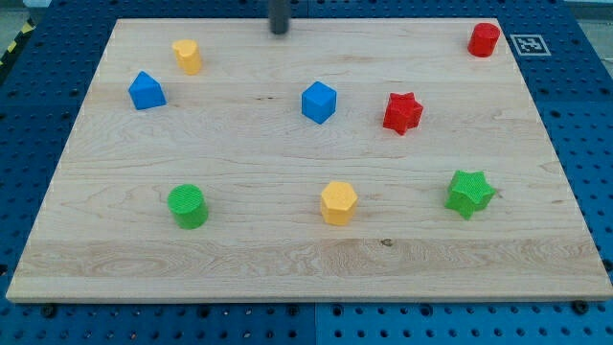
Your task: Push the yellow heart close to the blue cube
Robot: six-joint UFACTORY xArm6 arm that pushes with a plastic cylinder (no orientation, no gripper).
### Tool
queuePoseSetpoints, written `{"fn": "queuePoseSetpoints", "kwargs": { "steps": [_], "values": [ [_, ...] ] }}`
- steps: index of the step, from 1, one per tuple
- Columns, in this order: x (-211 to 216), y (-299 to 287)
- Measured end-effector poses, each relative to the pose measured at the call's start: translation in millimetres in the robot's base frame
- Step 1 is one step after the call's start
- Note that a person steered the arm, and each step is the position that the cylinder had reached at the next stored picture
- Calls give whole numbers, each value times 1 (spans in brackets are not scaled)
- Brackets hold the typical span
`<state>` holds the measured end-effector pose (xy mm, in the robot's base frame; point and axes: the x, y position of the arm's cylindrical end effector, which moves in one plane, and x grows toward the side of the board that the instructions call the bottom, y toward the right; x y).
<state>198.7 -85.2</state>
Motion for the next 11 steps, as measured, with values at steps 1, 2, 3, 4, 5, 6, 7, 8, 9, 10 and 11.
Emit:
{"fn": "queuePoseSetpoints", "kwargs": {
  "steps": [1, 2, 3, 4, 5, 6, 7, 8, 9, 10, 11],
  "values": [
    [-7, -83],
    [-3, -130],
    [21, -132],
    [37, -131],
    [69, -114],
    [88, -107],
    [93, -87],
    [118, -67],
    [136, -37],
    [143, 1],
    [157, 11]
  ]
}}
